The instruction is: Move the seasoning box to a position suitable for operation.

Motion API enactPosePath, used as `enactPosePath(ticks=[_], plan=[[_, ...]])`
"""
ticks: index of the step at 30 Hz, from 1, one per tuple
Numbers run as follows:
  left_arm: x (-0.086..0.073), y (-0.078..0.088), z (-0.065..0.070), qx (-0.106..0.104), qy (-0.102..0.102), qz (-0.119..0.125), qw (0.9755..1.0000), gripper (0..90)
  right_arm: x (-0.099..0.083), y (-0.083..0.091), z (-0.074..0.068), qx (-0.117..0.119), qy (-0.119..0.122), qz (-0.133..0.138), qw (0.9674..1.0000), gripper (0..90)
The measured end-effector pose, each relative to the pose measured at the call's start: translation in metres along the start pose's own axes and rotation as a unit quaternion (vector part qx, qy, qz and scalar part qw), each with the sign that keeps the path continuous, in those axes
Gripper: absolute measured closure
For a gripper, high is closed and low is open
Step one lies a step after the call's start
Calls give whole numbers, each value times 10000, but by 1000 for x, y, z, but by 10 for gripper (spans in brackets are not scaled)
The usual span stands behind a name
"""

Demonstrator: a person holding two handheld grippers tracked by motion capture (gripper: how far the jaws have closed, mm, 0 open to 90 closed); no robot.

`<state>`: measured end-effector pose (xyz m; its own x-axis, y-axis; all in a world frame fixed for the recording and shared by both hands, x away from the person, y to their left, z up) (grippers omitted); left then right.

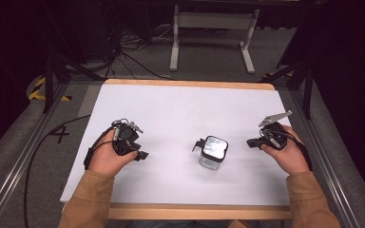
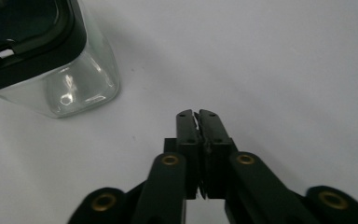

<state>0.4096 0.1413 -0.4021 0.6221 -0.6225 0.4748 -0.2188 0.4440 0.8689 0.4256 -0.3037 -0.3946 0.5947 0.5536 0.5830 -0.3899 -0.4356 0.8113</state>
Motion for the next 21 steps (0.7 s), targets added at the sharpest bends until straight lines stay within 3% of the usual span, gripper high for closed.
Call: enactPosePath(ticks=[7,12,18,21], plan=[[0,3,0,-78,-43,174,9998,514,4,-3,-9,246,159,247,9993,900],[0,5,3,-112,-75,297,9995,504,6,-15,-15,417,296,302,9982,899],[-4,8,3,-93,-56,284,9995,494,11,-33,-18,516,666,483,9953,897],[-8,9,3,-59,-14,282,9996,495,14,-41,-20,577,725,459,9946,897]])
Point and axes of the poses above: each handheld gripper's, and its own axes: y roughly backward along the jaws, x roughly out of its top, z roughly to its right, the point moved 3 cm from there along -y, roughly forward along the jaws
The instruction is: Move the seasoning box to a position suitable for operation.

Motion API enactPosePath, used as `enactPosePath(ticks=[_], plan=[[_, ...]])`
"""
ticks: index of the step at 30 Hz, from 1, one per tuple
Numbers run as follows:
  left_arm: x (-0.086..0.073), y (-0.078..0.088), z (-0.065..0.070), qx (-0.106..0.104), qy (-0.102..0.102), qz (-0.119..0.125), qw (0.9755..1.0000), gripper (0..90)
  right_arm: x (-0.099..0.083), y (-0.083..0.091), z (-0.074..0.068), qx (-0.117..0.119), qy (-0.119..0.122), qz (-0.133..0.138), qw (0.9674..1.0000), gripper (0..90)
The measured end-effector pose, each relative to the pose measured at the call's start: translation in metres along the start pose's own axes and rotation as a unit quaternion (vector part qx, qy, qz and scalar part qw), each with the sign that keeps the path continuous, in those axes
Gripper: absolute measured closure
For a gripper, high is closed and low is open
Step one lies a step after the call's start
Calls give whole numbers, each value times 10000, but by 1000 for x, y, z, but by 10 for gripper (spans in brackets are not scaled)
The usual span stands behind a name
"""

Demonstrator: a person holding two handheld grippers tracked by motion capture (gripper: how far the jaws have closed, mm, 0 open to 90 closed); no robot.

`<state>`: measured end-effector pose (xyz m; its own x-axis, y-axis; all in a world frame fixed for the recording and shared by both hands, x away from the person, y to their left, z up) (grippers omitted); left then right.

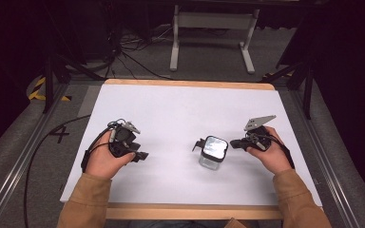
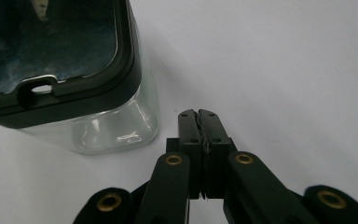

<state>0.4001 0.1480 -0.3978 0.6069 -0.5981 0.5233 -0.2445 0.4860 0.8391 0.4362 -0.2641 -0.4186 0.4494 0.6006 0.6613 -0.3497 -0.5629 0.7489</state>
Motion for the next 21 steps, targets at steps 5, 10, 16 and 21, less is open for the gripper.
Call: enactPosePath(ticks=[5,10,16,21], plan=[[-7,2,-1,34,64,-25,10000,494,3,-12,0,188,15,2,9998,895],[-10,2,0,63,106,-64,9999,491,7,-22,-3,329,159,19,9993,893],[-11,1,1,81,122,-120,9998,489,9,-28,-4,368,196,1,9991,896],[-11,0,1,65,111,-120,9998,484,9,-31,-5,358,203,-84,9991,896]])
Point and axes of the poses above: each handheld gripper's, and its own axes: y roughly backward along the jaws, x roughly out of its top, z roughly to its right, the point moved 3 cm from there along -y, roughly forward along the jaws
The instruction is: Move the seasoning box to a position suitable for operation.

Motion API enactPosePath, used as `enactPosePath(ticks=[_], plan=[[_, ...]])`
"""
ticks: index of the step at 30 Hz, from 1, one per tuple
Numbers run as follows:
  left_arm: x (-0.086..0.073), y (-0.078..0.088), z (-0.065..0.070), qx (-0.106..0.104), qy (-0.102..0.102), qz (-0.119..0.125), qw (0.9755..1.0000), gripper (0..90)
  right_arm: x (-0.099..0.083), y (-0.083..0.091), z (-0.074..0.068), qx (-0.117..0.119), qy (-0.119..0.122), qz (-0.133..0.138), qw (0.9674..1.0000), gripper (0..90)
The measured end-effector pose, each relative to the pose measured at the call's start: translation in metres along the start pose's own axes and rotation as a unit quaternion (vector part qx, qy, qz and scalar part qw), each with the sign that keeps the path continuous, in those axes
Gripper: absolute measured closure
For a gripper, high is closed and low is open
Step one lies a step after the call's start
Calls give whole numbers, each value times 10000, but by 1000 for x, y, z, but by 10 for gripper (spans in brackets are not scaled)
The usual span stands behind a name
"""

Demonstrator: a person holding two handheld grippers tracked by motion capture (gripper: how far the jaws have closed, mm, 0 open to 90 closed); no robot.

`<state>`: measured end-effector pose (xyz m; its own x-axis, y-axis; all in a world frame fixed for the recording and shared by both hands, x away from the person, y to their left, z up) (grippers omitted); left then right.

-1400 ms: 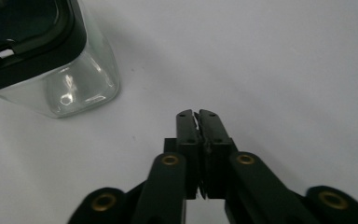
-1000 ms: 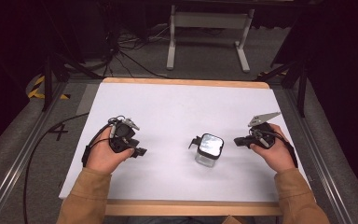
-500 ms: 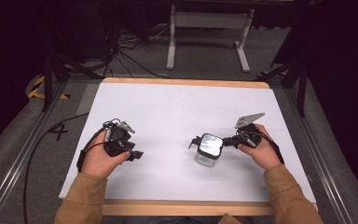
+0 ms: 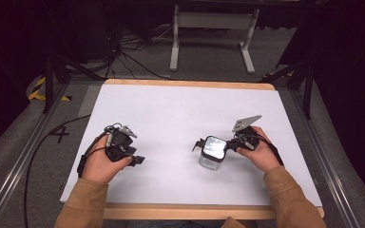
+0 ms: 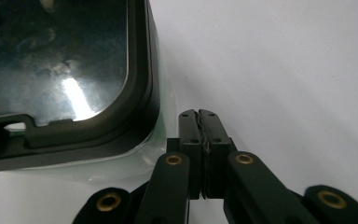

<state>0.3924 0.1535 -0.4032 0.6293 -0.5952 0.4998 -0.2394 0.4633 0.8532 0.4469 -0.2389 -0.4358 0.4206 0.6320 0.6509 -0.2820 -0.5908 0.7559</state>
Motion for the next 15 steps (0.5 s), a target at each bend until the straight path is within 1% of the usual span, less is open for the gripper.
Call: enactPosePath(ticks=[3,4,7,10,13,15], plan=[[1,-1,0,23,-20,-9,10000,479,-1,0,0,16,-55,-4,10000,897],[2,-1,0,8,0,-26,10000,479,-1,0,0,2,-38,-2,10000,897],[3,-2,1,-10,-38,-16,10000,479,-3,0,-1,19,-48,-42,10000,898],[4,-3,1,-17,-35,-24,10000,477,-4,0,-2,24,-70,-137,9999,899],[7,-5,1,-19,-80,-18,10000,473,-6,0,-4,28,-54,-203,9998,899],[9,-6,2,-19,-98,-37,9999,469,-6,1,-5,37,-35,-196,9998,899]])
Point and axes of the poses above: each handheld gripper's, and its own axes: y roughly backward along the jaws, x roughly out of its top, z roughly to its right, the point moved 3 cm from there along -y, roughly forward along the jaws
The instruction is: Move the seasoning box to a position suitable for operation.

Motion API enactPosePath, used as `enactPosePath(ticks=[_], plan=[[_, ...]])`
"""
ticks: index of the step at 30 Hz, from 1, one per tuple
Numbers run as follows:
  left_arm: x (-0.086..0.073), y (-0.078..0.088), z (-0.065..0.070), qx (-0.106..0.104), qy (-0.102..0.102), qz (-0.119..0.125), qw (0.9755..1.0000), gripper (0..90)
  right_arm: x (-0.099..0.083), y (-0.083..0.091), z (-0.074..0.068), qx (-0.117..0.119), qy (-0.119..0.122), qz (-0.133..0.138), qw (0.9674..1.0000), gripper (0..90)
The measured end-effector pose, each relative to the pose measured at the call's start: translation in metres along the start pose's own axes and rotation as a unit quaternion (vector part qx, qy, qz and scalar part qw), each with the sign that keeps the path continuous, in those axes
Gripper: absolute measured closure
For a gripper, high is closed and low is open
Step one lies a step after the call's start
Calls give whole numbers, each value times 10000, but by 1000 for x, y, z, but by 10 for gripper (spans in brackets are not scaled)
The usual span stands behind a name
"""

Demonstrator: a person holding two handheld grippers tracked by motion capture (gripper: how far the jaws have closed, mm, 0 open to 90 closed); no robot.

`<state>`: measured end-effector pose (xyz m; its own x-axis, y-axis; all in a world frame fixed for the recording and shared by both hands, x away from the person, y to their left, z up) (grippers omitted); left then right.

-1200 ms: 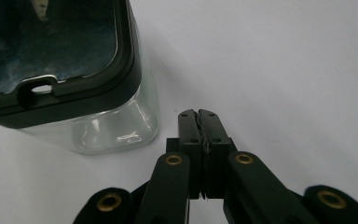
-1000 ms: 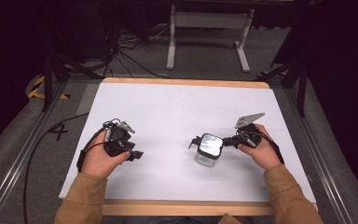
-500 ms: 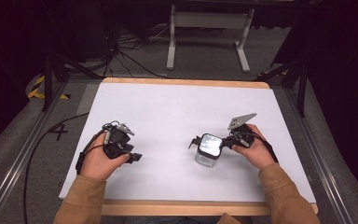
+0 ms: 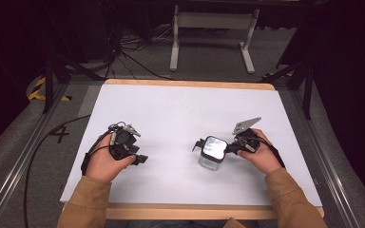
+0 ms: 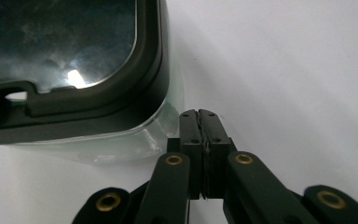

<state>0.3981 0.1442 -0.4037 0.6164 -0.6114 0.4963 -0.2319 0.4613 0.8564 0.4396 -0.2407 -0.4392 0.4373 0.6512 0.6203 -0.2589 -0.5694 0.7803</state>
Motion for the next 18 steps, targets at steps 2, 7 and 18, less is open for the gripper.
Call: enactPosePath(ticks=[2,7,18], plan=[[3,-2,1,-24,-45,3,10000,469,-1,0,-2,41,0,15,10000,899],[8,-5,2,-54,-105,12,9999,469,-3,0,-8,89,58,-56,9999,899],[18,-11,5,-113,-234,5,9997,469,-5,2,-24,128,207,-256,9994,900]])
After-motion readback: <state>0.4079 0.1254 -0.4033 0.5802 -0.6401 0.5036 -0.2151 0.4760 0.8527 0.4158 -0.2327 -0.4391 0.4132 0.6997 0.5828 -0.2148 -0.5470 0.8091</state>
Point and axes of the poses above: each handheld gripper's, and its own axes: y roughly backward along the jaws, x roughly out of its top, z roughly to its right, the point moved 3 cm from there along -y, roughly forward along the jaws
